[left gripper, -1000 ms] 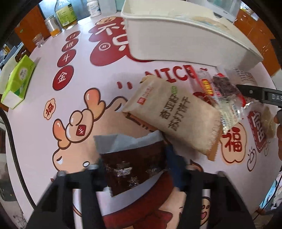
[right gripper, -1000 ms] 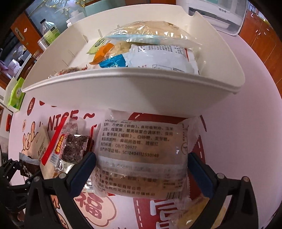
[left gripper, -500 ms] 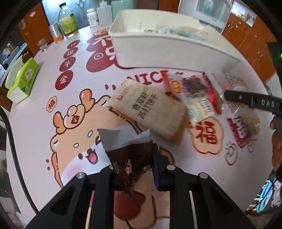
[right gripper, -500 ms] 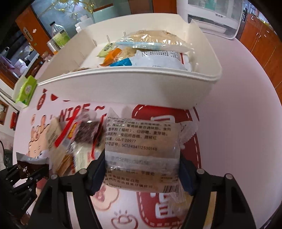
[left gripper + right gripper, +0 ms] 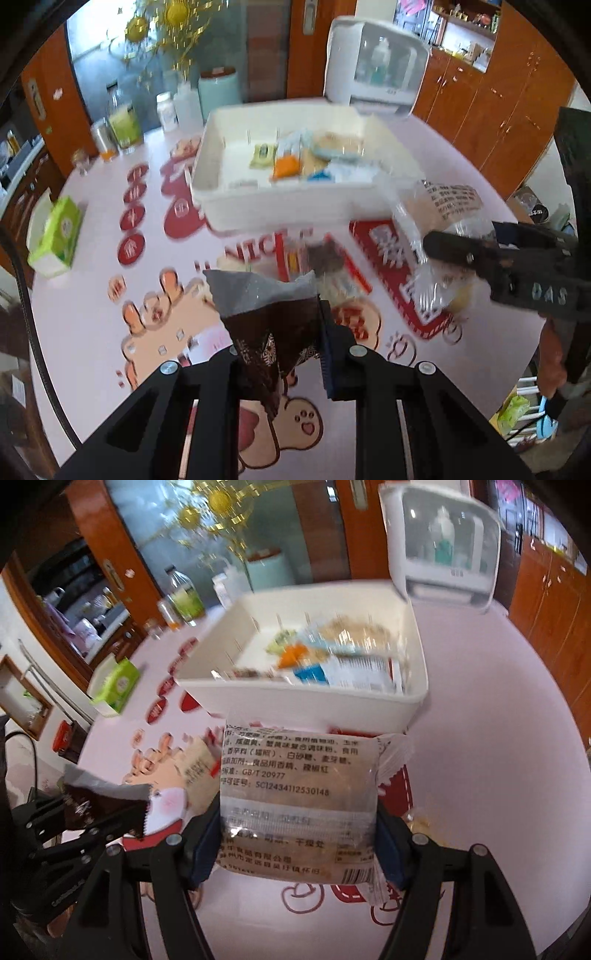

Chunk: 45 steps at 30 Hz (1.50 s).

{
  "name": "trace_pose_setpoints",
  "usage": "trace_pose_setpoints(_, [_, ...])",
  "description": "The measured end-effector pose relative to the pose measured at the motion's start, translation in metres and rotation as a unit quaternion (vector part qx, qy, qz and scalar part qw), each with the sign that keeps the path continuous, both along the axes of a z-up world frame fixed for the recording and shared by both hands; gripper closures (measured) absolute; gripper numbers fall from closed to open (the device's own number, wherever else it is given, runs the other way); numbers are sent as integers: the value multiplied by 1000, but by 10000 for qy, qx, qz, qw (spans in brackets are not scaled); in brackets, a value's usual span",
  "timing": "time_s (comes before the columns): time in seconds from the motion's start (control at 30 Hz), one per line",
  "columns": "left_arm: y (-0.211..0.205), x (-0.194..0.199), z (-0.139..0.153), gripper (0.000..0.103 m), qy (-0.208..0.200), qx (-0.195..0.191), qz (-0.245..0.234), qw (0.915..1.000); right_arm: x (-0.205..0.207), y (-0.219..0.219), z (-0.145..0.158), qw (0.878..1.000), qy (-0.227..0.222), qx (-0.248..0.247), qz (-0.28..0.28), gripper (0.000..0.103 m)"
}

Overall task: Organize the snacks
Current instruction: 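Carry the chocolate pastry and clear bag into the tray and release both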

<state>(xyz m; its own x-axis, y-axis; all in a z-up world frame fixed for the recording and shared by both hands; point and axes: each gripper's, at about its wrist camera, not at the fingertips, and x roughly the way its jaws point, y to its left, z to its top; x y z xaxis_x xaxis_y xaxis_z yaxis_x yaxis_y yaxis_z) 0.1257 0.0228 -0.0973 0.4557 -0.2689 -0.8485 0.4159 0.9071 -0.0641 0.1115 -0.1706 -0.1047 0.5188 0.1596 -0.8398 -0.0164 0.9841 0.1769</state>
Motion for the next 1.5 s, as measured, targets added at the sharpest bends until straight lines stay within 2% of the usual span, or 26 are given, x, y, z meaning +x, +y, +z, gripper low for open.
trace_pose_setpoints(0.1, [-3,10,26,85,-263,-10,-41,9996,1,3,24,9996,-278,29,87,31])
trace_pose_setpoints(0.27, [-6,34,73,85,-859,232,16,9960,11,6,73,9954,-915,-170,238,31])
trace_pose_setpoints(0.47, [-10,73,127,85,-1520,481,198,9870,48,5,138,9857,-1617,-362,315,31])
trace_pose_setpoints(0.63, [-16,115,156,85,-1672,525,387,9838,89,7,182,9784,-1999,-440,275,30])
trace_pose_setpoints(0.8, [-25,155,158,85,-1482,415,546,9866,132,1,205,9796,-1981,-304,171,30])
trace_pose_setpoints(0.93, [-37,185,136,85,-1174,424,601,9904,166,-4,194,9866,-1620,-89,179,30])
trace_pose_setpoints(1.03, [-46,200,115,85,-1019,512,620,9915,184,-4,178,9902,-1371,-143,220,30])
trace_pose_setpoints(1.2, [-56,220,79,85,-673,587,687,9936,210,-6,141,9951,-947,-194,189,29])
trace_pose_setpoints(1.43, [-66,240,28,84,-210,715,662,9950,247,-14,72,9992,-186,-348,66,29])
trace_pose_setpoints(1.5, [-68,241,18,74,-106,668,603,9959,254,-15,55,9995,11,-297,48,28])
